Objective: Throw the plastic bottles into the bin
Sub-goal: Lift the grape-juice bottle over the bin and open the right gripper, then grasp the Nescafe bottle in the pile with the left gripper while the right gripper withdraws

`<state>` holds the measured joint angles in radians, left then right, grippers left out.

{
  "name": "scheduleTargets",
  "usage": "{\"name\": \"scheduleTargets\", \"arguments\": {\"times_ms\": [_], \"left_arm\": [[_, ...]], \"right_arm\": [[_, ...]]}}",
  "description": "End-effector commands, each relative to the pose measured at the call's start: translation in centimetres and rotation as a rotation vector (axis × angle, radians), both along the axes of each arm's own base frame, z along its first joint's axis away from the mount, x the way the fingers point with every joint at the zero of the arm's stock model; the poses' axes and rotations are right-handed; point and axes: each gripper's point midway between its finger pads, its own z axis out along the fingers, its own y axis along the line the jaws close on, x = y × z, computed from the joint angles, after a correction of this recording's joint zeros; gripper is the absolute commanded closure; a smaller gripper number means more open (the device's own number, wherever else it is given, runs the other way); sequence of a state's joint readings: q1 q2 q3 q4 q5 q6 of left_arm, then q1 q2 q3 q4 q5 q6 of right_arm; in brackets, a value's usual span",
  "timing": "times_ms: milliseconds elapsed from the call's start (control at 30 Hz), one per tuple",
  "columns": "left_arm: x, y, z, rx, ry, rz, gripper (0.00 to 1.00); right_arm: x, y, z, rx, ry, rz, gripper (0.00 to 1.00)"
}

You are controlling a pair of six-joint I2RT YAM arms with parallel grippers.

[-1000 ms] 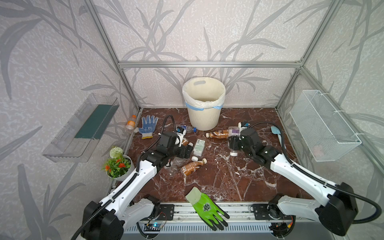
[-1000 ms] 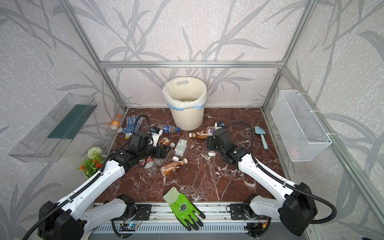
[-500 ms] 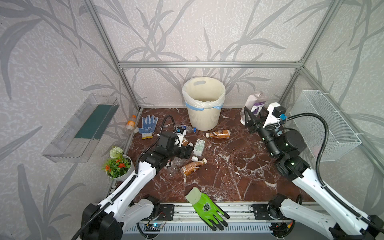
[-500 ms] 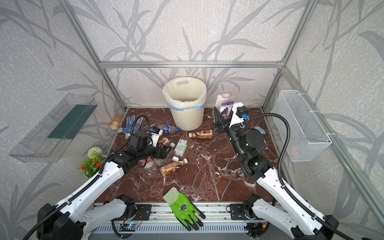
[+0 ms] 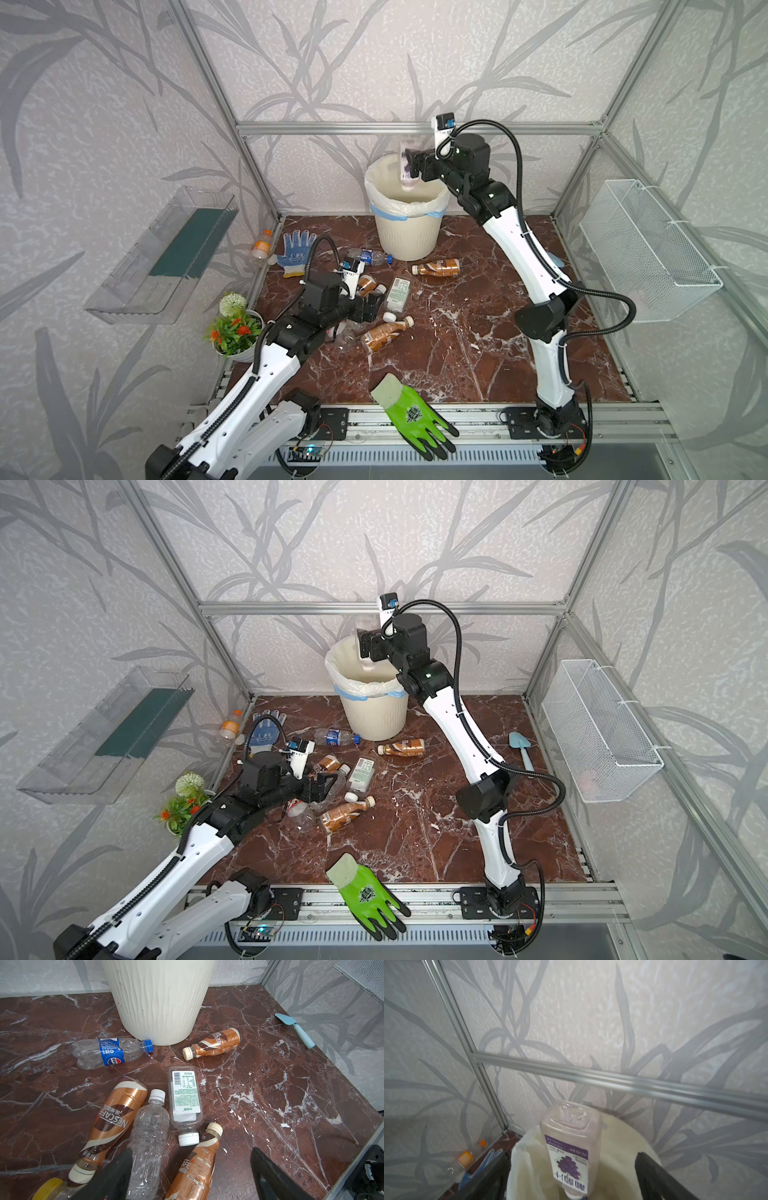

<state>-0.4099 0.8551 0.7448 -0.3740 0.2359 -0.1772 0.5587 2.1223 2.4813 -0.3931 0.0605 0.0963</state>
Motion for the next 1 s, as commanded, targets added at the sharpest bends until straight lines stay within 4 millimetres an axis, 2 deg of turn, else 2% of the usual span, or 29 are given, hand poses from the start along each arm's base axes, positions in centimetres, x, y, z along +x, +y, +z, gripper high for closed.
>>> {"name": "scheduleTargets", "arguments": {"times_ms": [0,100,167,267,367,433,533,633,700,800,967], "left_arm": [[-0.4,0.3,0.4,-0.011,-0.009,0.013,0.12],[-0.6,0.1,0.0,0.006,0.011,-0.011,0.12],[-0.9,-0.3,-0.3,0.026,0.032,-0.045,0.12],[-1.6,-1.2,-1.0,0.082,0.065,-0.137,0.12],[-2.6,-2.3,-2.3,0.188,0.114,-0.234,0.11],[-3.4,-3.2,-3.2,0.256,0.139,-0.299,0.09],[-4.3,-4.6,-4.6,0.309,0.178,-0.377,0.08],[-4.9,-5.4,-5.6,0.324,0.21,-0.419,0.07],[-4.9,-5.4,-5.9,0.331,0.22,-0.418,0.07],[-4.9,-4.9,-6.5,0.359,0.238,-0.403,0.06],[-5.2,-3.9,-8.9,0.483,0.296,-0.415,0.06]], "right_arm": [[-5.0,-2.4,5.6,0.057,-0.093,0.025,0.04],[-8.3,-5.1,6.7,0.09,-0.179,-0.002,0.03],[-10.0,-7.0,6.1,0.08,-0.179,-0.035,0.03],[-12.6,-9.2,3.8,0.073,-0.154,-0.048,0.04],[-14.6,-11.5,0.2,0.044,-0.1,-0.083,0.04],[-15.3,-13.9,-3.7,0.016,-0.035,-0.146,0.04],[-15.9,-17.7,-8.4,0.045,0.083,-0.202,0.05],[-16.4,-21.6,-11.8,0.099,0.184,-0.273,0.05],[-16.8,-23.5,-13.2,0.133,0.22,-0.315,0.06],[-17.2,-24.5,-14.8,0.145,0.257,-0.338,0.06],[-16.8,-24.1,-18.0,0.136,0.349,-0.332,0.06]]}}
